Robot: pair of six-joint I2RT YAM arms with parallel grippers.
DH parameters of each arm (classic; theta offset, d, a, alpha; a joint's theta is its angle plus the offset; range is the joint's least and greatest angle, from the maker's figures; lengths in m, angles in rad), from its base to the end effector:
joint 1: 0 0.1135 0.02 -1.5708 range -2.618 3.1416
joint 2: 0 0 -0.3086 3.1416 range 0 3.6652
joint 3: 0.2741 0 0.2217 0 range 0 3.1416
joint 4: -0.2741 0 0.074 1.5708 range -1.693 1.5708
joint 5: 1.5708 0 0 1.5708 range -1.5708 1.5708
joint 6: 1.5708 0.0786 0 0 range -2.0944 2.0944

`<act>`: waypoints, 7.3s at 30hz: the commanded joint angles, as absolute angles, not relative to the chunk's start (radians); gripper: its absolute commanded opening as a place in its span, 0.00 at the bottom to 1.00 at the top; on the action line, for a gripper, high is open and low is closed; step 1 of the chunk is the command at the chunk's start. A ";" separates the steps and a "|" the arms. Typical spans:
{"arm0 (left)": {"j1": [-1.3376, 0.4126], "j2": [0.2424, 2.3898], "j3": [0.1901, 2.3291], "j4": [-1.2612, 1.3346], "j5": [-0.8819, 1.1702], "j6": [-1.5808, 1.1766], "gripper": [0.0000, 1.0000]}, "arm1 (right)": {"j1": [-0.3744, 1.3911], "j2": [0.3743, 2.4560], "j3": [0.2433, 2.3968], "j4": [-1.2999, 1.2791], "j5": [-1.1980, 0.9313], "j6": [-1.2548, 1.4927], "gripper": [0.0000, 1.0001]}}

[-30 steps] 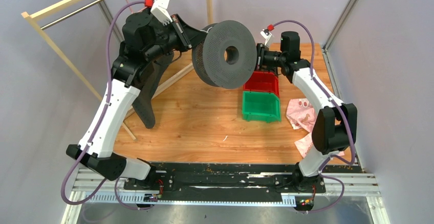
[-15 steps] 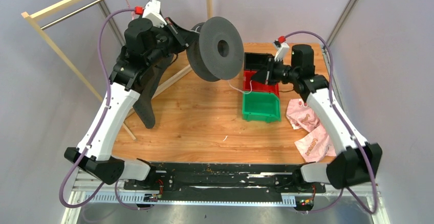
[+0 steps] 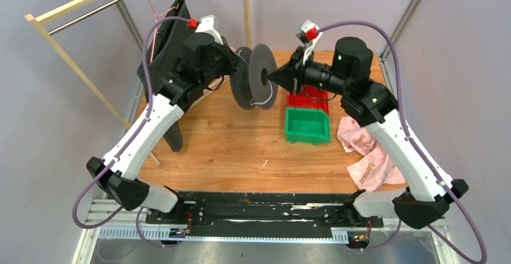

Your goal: Wrap the cables

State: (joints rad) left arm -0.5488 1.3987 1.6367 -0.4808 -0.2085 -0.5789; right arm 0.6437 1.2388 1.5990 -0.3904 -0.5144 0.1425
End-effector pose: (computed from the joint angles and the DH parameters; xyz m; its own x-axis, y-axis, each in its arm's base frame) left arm 0.2703 -0.1462 0.4899 -0.3571 -0.4090 -0.8397 0.1715 0.8550 -0.4894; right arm 0.1690 0.1752 0.5323 -0.1540 0.0390 -0.9873 -0.9031 0.3997 0.1567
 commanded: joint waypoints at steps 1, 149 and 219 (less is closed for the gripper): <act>-0.591 1.421 1.612 -0.436 -0.167 -0.410 0.00 | 0.654 1.343 1.749 -0.333 -0.434 0.055 0.01; -0.593 2.099 0.498 1.494 -0.152 -1.576 0.00 | 0.462 1.669 0.699 0.592 -0.369 0.302 0.01; -0.539 0.994 0.564 0.038 -0.025 -0.752 0.24 | 0.471 1.071 1.032 -0.188 0.269 -0.009 0.70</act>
